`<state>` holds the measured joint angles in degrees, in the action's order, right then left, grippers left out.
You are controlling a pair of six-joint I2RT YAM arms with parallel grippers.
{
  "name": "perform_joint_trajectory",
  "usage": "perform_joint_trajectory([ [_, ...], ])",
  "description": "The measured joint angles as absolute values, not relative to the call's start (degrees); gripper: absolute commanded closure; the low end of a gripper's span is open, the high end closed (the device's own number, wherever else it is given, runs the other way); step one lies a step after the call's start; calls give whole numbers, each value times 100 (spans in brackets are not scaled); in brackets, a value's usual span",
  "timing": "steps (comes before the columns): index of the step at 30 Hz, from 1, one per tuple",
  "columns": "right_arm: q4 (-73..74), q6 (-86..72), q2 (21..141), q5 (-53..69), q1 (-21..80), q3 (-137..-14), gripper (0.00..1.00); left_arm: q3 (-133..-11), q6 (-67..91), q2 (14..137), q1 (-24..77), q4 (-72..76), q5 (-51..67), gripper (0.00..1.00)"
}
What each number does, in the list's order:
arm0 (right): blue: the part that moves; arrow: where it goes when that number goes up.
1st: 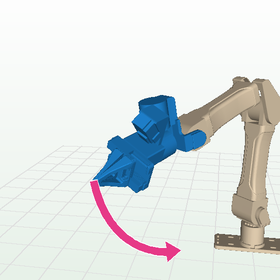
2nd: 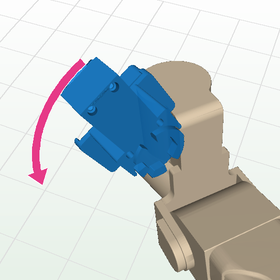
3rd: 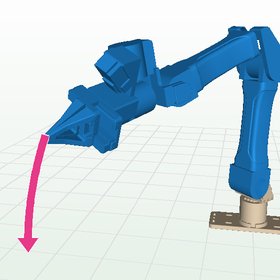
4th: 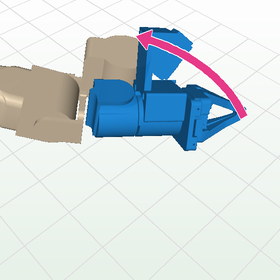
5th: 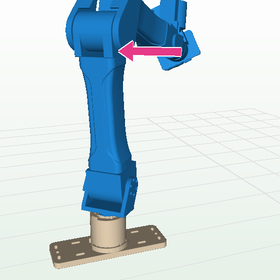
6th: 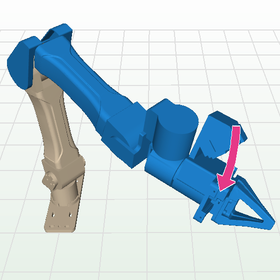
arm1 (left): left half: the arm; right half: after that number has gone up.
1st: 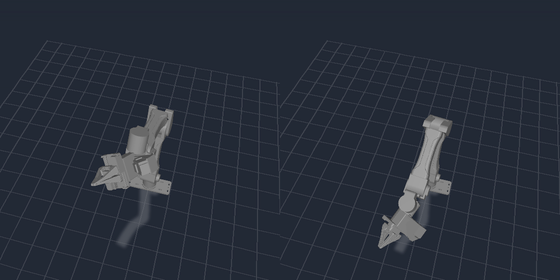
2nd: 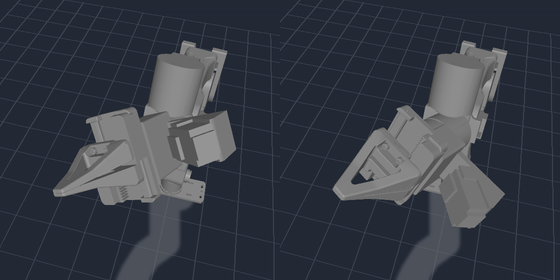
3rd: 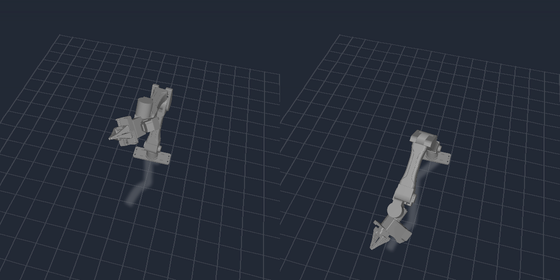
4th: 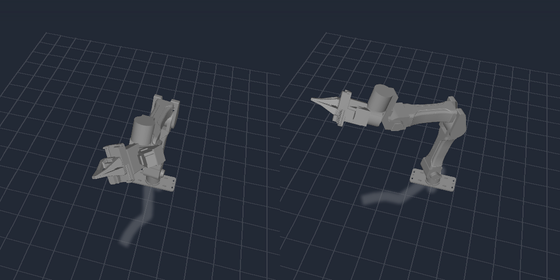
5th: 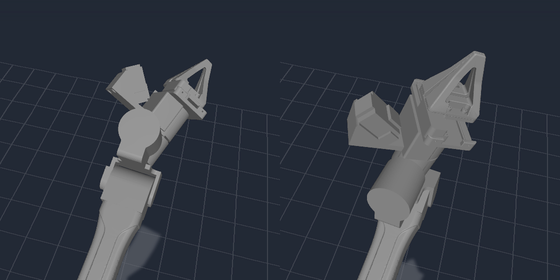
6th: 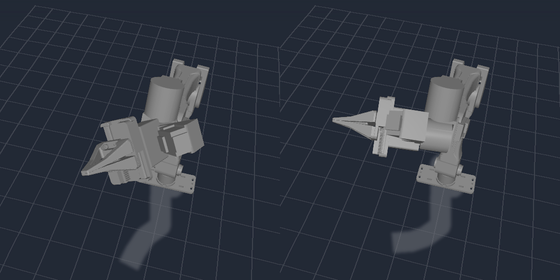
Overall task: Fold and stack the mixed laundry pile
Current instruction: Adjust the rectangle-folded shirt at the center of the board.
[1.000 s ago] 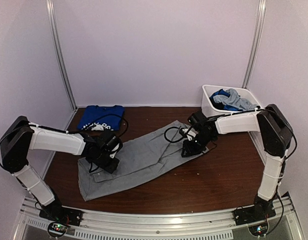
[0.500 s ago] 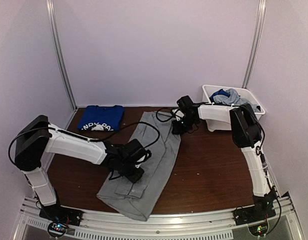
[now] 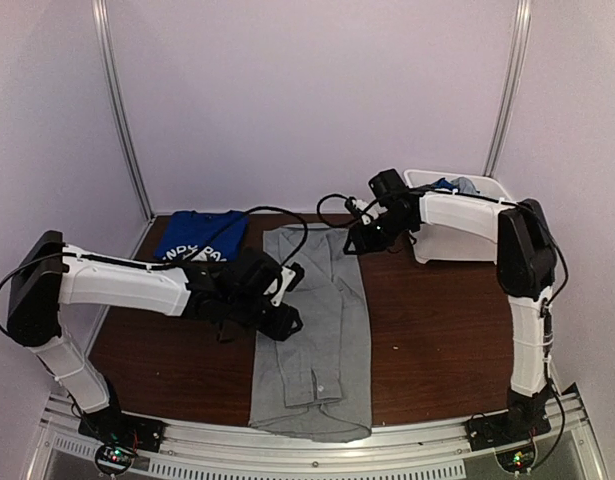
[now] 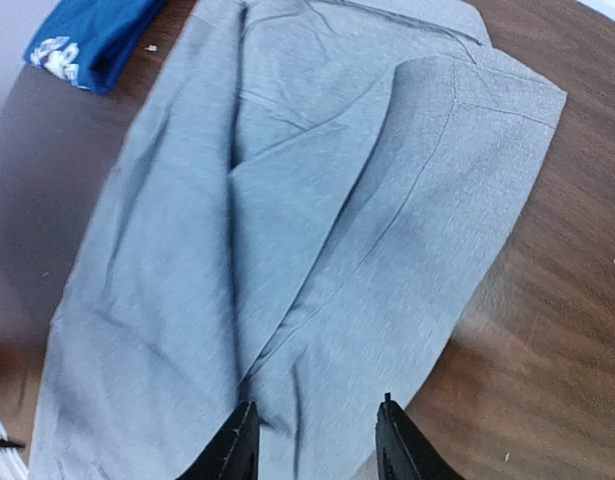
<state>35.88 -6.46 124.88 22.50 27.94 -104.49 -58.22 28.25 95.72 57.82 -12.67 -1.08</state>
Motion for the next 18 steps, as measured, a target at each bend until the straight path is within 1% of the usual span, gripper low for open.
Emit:
perform_joint_trajectory([
  [3, 3181, -834, 11568, 2626, 2842, -9572, 54, -5673, 2893, 9437, 5529, -1151, -145, 52],
  [5, 2825, -969, 11098, 2840, 2899, -8967, 53, -5555, 2915, 9452, 5463, -1120, -165, 50],
  [8, 2405, -1201, 10707, 3100, 3144, -8110, 54, -5411, 2958, 9491, 5435, -1098, -154, 50],
  [13, 1863, -1584, 10639, 3435, 3465, -6823, 56, -5376, 3020, 9725, 5225, -996, -113, 51],
  [15, 1833, -1660, 10753, 3452, 3472, -6615, 57, -5378, 3030, 9918, 5068, -974, -97, 51],
  [18, 1664, -1695, 11069, 3444, 3398, -6628, 59, -5398, 3035, 10224, 4906, -969, -82, 51],
])
